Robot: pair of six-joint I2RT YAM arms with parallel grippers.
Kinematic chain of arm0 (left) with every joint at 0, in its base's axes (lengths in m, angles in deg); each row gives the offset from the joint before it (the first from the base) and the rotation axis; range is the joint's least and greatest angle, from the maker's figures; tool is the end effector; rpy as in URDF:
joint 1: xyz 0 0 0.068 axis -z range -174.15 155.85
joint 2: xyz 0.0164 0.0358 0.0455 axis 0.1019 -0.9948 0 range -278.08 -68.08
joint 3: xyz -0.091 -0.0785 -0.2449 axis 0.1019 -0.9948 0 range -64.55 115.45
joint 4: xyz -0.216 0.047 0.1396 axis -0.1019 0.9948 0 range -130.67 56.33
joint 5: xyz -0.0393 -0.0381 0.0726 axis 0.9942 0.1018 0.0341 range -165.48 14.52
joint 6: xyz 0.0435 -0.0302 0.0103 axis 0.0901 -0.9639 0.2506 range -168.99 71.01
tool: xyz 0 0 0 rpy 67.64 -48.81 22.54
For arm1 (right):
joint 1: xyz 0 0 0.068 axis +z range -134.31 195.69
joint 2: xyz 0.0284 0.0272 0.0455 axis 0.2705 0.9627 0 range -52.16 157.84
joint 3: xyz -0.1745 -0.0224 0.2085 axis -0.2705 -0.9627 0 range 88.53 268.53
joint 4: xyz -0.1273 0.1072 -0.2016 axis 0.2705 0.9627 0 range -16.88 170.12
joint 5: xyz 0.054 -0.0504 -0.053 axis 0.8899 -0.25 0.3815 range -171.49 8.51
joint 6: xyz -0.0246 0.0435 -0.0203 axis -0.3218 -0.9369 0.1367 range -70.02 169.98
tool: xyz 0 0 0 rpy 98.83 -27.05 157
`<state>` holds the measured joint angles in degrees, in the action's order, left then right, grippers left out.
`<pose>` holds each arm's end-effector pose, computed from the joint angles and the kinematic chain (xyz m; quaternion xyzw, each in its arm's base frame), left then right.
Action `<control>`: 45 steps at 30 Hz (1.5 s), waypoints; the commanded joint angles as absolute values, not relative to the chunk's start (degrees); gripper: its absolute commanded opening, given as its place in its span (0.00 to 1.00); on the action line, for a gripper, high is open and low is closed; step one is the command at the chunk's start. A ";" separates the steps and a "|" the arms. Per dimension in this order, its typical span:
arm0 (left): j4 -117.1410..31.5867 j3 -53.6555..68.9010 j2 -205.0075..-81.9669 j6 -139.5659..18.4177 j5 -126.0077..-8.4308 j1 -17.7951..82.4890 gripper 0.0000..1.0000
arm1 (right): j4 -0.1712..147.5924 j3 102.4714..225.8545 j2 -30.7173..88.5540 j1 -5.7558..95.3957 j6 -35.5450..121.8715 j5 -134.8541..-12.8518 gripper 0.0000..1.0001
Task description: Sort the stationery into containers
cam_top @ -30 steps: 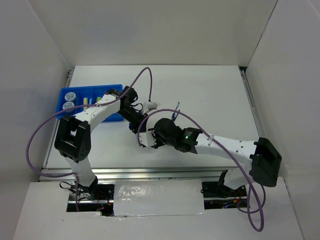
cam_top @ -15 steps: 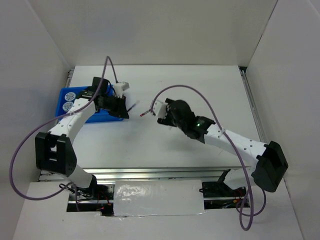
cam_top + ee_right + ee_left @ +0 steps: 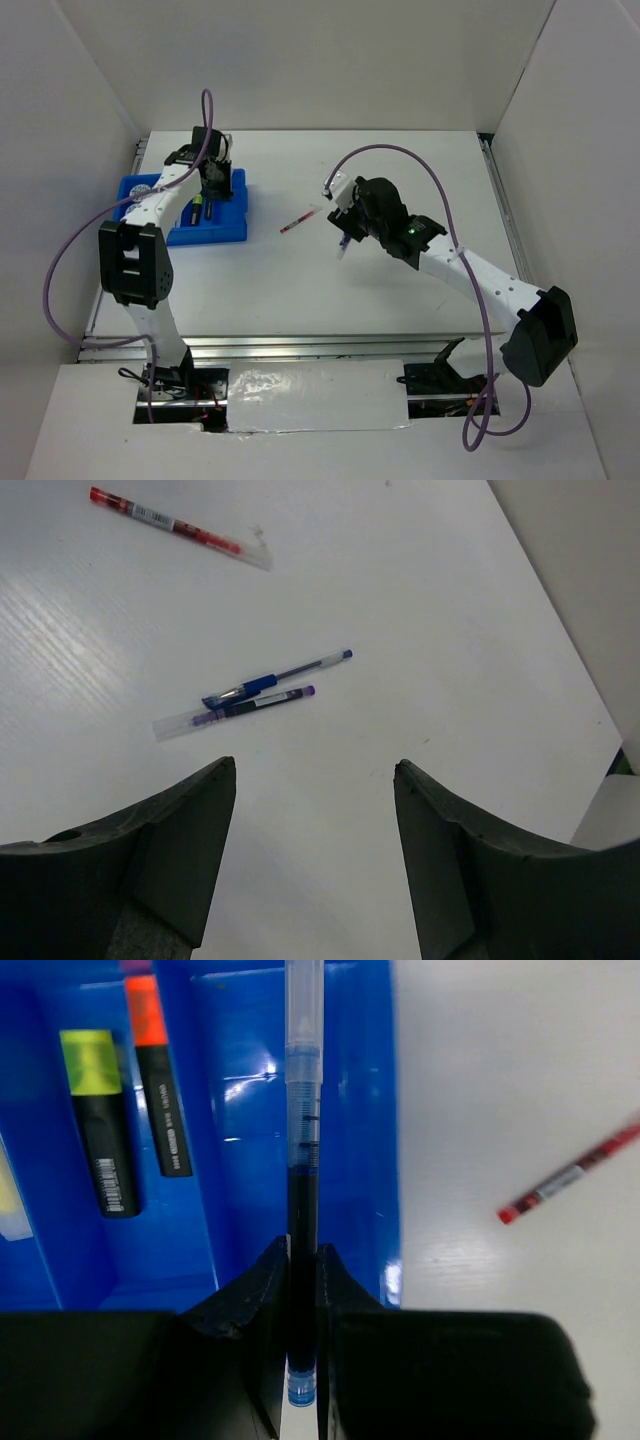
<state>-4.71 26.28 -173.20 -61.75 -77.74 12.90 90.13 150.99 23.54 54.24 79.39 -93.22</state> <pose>0.4081 -0.0491 0.2817 -0.0535 0.9388 -0.0402 0.3380 0.2400 0.1819 0.3167 -0.4399 0.7437 -0.0488 0.5010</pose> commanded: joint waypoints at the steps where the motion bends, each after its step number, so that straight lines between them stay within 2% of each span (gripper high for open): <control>1: -1.92 30.28 -176.26 -63.94 -81.19 11.48 0.03 | 91.22 151.46 22.63 53.23 76.96 -91.78 0.71; 7: -1.47 33.45 -179.43 -63.50 -79.35 10.59 0.11 | 91.66 151.02 23.07 52.87 76.43 -91.25 0.71; 11: -0.77 34.85 -180.84 -63.06 -77.59 10.16 0.26 | 91.92 151.20 23.51 52.70 75.99 -90.90 0.71; 13: -0.07 35.03 -181.63 -63.14 -77.07 9.98 0.30 | 91.84 151.19 23.60 52.69 75.91 -90.99 0.71; 20: 0.37 34.51 -181.72 -63.67 -76.01 9.45 0.31 | 92.01 151.28 23.78 52.70 75.73 -91.07 0.71; 24: 0.37 34.42 -180.94 -63.50 -75.92 9.28 0.36 | 92.19 151.46 24.21 52.70 75.29 -91.16 0.71; 27: -2.08 33.54 -178.04 -62.53 -72.50 9.27 0.36 | 92.45 151.46 24.30 52.61 74.41 -90.90 0.71; 32: -6.49 32.48 -171.19 -51.83 -61.17 11.73 0.35 | 93.77 151.72 24.92 50.85 69.76 -88.36 0.71; 34: -6.31 33.27 -170.56 -46.28 -60.97 15.06 0.36 | 94.90 152.25 25.88 49.02 66.44 -85.99 0.71; 42: -0.95 41.79 -181.62 -42.76 -64.41 24.82 0.39 | 97.28 152.34 26.41 42.77 59.56 -79.48 0.70; 45: -0.25 45.74 -186.55 -42.40 -64.49 26.41 0.44 | 97.72 151.64 25.27 40.66 57.28 -77.89 0.70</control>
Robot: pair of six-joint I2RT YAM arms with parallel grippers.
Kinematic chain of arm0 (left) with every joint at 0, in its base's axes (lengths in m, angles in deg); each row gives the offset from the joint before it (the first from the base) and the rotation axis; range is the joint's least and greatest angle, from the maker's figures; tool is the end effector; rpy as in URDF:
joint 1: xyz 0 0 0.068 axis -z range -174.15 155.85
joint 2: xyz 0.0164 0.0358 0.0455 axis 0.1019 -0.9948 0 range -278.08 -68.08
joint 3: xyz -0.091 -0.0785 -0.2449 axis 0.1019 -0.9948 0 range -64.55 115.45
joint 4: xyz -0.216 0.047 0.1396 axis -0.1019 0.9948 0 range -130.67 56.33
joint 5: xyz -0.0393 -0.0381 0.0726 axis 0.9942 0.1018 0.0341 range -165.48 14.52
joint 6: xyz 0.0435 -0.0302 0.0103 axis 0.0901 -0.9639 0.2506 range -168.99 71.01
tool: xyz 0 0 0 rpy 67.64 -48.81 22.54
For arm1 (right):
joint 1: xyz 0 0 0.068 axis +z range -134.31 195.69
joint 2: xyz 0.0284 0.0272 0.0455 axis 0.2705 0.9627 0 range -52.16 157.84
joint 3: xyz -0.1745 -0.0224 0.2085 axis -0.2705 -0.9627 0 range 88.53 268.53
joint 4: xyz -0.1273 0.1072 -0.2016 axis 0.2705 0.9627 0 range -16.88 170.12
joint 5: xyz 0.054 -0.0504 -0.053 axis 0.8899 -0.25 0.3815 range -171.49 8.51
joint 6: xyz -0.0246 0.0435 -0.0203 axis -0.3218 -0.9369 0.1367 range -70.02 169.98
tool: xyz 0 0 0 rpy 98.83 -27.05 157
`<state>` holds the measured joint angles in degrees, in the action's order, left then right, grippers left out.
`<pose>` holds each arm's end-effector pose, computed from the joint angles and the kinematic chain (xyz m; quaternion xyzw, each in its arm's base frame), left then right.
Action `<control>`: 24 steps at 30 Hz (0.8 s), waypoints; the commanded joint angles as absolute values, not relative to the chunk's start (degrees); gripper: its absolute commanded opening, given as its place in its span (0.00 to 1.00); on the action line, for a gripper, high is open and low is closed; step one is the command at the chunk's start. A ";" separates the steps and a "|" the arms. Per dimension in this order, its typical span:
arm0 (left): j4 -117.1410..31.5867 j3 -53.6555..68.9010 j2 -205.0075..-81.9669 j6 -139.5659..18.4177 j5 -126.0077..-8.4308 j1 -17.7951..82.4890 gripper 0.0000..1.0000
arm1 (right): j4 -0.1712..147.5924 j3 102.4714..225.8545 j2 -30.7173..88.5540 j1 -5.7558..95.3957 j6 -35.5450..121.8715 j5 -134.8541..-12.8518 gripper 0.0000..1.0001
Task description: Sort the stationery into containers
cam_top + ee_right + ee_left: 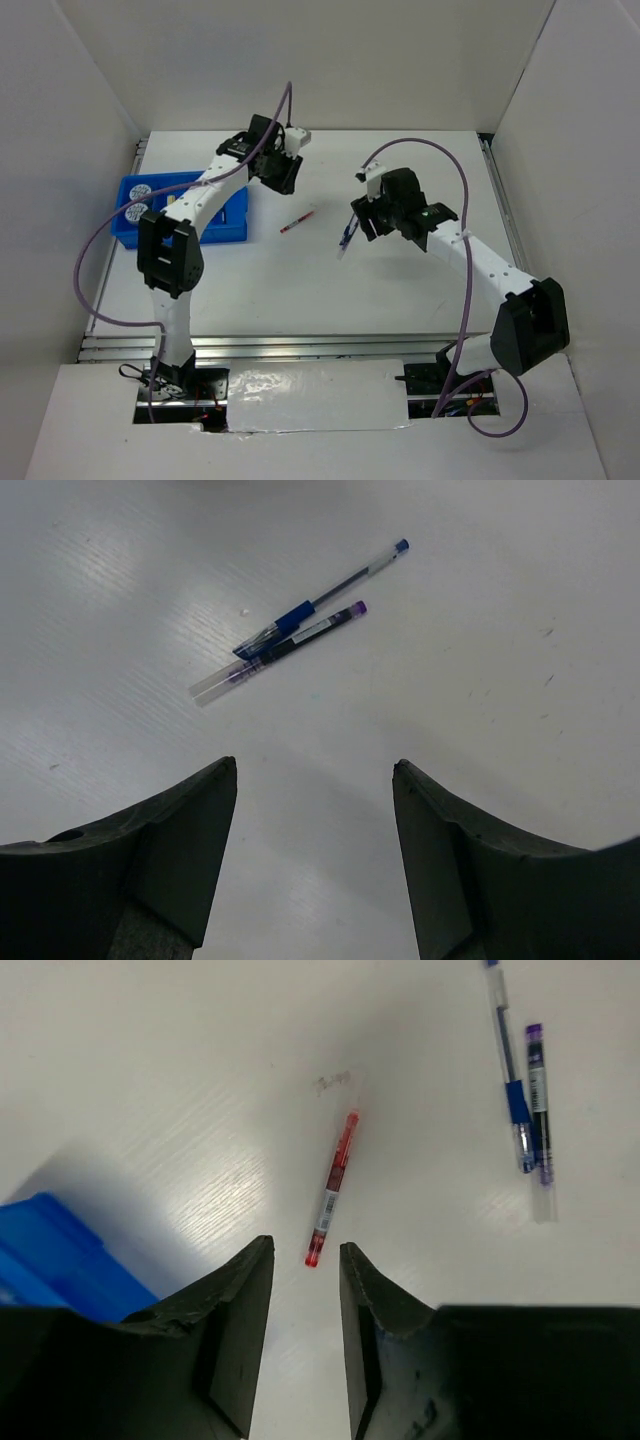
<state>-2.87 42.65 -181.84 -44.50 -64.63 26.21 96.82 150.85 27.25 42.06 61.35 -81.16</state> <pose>0.4237 -0.1644 0.3105 0.2333 0.8882 -0.1396 0.3704 0.2743 0.1362 0.2867 -0.2952 0.8599 0.0570 0.4124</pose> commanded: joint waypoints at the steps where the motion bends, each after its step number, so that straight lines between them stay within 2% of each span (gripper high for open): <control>1: 0.02 46.54 -188.82 -42.23 -64.41 26.85 0.45 | 97.72 151.46 25.01 40.13 56.84 -77.63 0.70; 8: 2.39 51.99 -196.92 -39.15 -63.61 28.52 0.56 | 98.16 149.88 22.55 35.39 53.67 -75.35 0.70; 24: 3.62 51.29 -202.90 -37.66 -62.82 28.70 0.55 | 98.60 147.59 20.70 31.51 52.18 -72.88 0.70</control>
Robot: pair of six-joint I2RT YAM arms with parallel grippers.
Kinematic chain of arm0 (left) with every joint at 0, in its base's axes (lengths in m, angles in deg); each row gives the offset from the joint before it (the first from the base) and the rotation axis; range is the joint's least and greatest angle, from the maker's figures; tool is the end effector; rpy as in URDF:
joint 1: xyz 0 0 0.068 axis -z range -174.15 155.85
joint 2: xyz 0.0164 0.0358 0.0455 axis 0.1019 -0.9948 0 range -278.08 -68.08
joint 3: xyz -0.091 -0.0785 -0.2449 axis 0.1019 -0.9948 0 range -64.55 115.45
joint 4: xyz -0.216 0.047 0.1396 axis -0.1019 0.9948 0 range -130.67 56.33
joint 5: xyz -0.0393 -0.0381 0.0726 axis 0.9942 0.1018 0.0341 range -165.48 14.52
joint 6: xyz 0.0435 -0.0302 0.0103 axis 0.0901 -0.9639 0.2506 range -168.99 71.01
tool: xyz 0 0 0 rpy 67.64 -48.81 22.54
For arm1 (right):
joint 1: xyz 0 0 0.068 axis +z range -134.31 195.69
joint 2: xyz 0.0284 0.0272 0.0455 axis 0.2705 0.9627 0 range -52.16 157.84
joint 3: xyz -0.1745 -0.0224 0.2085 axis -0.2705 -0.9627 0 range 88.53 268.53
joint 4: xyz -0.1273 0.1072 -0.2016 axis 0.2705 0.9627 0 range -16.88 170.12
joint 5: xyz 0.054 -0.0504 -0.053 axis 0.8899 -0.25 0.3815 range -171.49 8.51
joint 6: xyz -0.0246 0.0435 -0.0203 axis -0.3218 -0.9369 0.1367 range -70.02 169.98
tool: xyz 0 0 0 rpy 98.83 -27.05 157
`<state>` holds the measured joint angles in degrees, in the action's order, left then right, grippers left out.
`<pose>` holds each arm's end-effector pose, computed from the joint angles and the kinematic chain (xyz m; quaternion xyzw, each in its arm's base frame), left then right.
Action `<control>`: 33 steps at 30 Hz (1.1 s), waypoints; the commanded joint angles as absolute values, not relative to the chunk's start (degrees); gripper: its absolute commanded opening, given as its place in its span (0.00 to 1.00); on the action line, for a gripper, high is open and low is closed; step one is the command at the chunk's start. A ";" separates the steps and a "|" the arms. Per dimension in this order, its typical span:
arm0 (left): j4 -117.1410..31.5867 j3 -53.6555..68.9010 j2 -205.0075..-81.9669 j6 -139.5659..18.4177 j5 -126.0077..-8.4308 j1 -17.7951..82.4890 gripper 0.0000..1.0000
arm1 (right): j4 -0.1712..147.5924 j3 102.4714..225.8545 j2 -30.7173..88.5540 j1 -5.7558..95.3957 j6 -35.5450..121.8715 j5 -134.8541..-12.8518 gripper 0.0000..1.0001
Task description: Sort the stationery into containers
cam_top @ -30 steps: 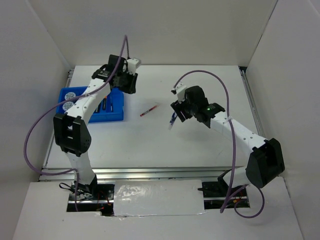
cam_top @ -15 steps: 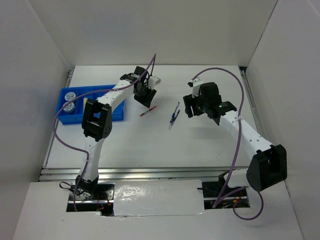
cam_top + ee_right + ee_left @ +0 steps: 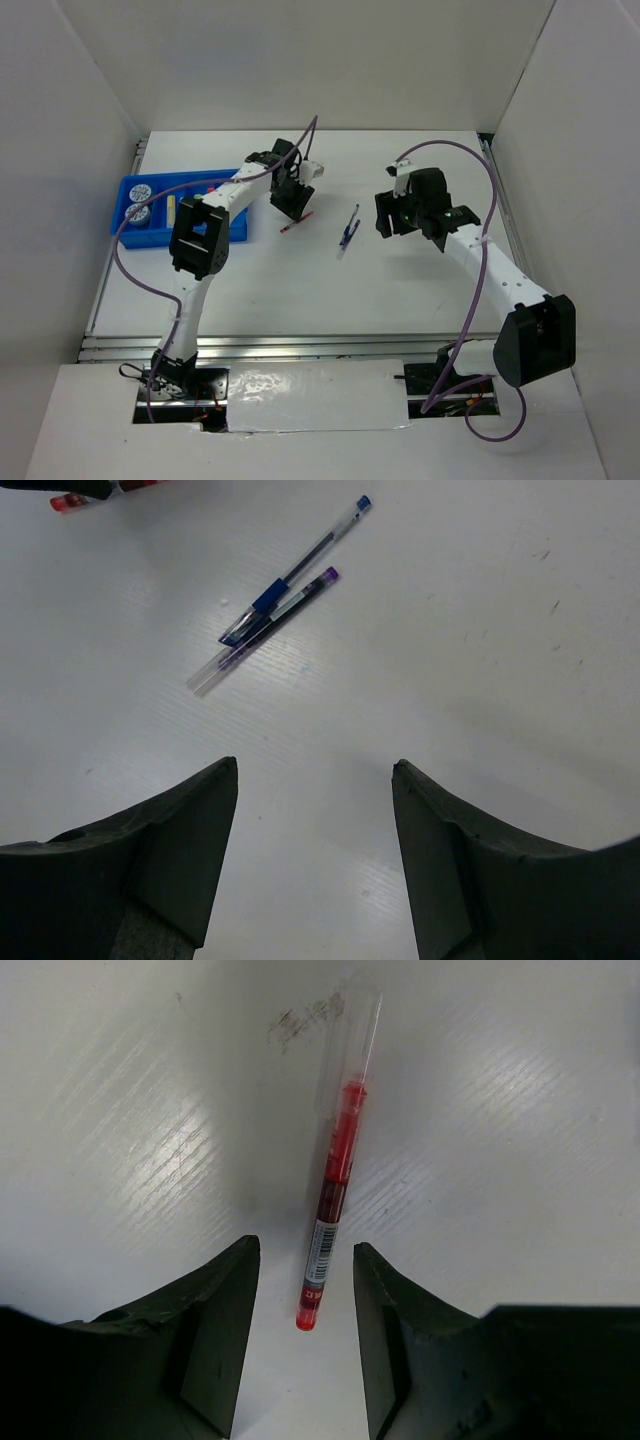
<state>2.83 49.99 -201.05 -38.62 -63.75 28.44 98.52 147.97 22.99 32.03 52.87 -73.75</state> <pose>0.4611 -0.1997 0.1901 0.2976 0.9184 -0.1243 0.2293 0.2738 0.0852 0.2882 -0.1793 0.8909 0.1094 0.4028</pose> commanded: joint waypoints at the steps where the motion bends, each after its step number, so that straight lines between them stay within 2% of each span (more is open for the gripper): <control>1: 3.71 51.64 -203.17 -37.57 -62.91 28.70 0.54 | 98.69 147.59 20.70 31.51 52.18 -72.88 0.70; 5: 4.06 51.65 -204.31 -37.04 -63.61 28.96 0.52 | 98.87 147.68 20.87 31.34 52.09 -72.79 0.69; 8: 4.59 51.38 -204.75 -36.60 -65.90 29.75 0.45 | 98.87 147.77 20.70 31.43 52.09 -72.88 0.69; 13: 5.72 49.54 -204.49 -36.16 -69.41 31.07 0.26 | 99.39 148.38 20.79 31.42 52.18 -72.79 0.69; 15: 6.61 48.66 -203.79 -36.07 -68.98 31.33 0.21 | 99.39 148.30 20.70 31.51 52.18 -72.97 0.68; 16: 6.70 48.13 -203.26 -36.42 -69.06 31.25 0.15 | 99.39 148.21 20.52 31.60 52.18 -73.23 0.68; 20: 7.14 46.55 -198.78 -37.74 -67.58 31.25 0.02 | 99.22 147.59 19.91 31.78 51.56 -73.15 0.68; 24: 4.86 43.13 -190.45 -42.39 -63.98 30.37 0.00 | 98.87 146.89 19.21 32.30 50.95 -73.41 0.68; 30: -1.56 35.31 -172.61 -55.22 -57.29 23.17 0.00 | 98.87 146.19 18.15 32.66 51.30 -73.67 0.68; 33: -1.39 32.84 -168.38 -59.88 -61.23 18.61 0.00 | 98.87 146.18 18.59 32.83 51.21 -73.50 0.68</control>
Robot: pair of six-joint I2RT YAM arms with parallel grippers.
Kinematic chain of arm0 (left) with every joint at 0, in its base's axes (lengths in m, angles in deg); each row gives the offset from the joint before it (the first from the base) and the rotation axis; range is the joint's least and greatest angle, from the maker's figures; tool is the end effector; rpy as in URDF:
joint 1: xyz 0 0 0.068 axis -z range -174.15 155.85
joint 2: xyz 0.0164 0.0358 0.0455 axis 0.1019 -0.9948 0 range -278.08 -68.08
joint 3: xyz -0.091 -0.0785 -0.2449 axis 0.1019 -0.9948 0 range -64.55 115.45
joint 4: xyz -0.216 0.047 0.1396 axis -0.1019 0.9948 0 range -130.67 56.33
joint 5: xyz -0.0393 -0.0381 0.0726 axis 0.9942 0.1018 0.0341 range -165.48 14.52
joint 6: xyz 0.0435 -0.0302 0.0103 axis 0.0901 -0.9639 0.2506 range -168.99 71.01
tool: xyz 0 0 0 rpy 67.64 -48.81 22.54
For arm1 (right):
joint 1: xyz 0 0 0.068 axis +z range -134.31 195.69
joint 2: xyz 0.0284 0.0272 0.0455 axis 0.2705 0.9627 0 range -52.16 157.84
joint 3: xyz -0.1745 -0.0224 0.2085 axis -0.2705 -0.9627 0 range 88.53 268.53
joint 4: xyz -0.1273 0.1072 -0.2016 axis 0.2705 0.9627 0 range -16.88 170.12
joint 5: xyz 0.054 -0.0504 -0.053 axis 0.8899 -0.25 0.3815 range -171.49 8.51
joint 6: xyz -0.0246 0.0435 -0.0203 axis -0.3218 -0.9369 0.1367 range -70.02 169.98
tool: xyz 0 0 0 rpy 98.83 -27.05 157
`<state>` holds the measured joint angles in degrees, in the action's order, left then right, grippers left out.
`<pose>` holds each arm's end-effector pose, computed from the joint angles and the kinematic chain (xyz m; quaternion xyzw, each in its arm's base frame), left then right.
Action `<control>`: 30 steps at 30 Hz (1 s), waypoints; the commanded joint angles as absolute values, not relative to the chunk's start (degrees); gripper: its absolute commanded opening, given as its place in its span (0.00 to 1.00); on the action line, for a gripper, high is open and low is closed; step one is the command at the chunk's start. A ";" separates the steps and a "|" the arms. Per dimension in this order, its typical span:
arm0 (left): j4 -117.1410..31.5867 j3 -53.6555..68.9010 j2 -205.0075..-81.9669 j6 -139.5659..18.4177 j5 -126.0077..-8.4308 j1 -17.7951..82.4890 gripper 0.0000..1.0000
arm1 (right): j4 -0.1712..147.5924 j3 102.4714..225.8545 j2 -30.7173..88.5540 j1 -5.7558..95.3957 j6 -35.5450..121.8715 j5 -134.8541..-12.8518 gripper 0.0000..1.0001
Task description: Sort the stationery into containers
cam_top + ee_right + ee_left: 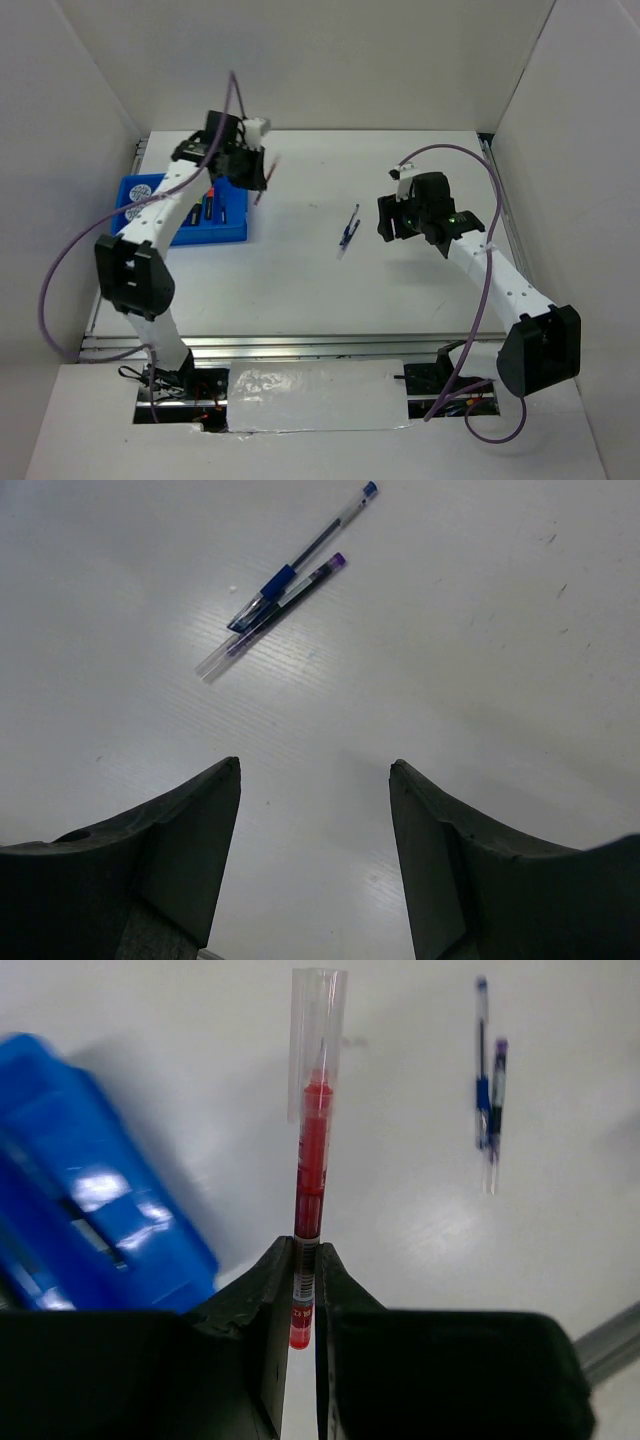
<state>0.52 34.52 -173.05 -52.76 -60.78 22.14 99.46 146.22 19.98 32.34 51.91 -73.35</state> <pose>0.3927 -0.1242 0.3236 0.1472 0.9124 -0.1804 0.3365 0.2610 0.0833 0.2903 -0.1756 0.8902 0.1172 0.4036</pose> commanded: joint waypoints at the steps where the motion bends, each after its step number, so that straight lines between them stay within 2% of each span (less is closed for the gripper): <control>1: -0.86 31.97 -167.49 -61.20 -62.55 17.98 0.00 | 98.69 146.19 18.68 33.01 51.12 -73.50 0.68; 8: -1.39 28.00 -164.06 -62.01 -69.15 10.95 0.00 | 98.78 147.06 20.17 33.80 51.21 -73.50 0.68; 18: -1.03 28.79 -170.91 -56.56 -69.15 6.81 0.02 | 98.87 146.98 20.79 34.15 51.21 -73.76 0.68; 24: -0.33 32.57 -177.67 -56.55 -67.83 6.73 0.08 | 99.13 147.41 21.84 34.33 51.30 -73.67 0.68; 30: -0.33 36.79 -183.12 -57.17 -68.54 6.55 0.19 | 99.83 147.59 23.42 35.11 54.01 -71.04 0.70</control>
<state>0.08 33.21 -181.40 -56.87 -68.65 6.78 99.62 146.22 22.97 34.17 52.17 -72.98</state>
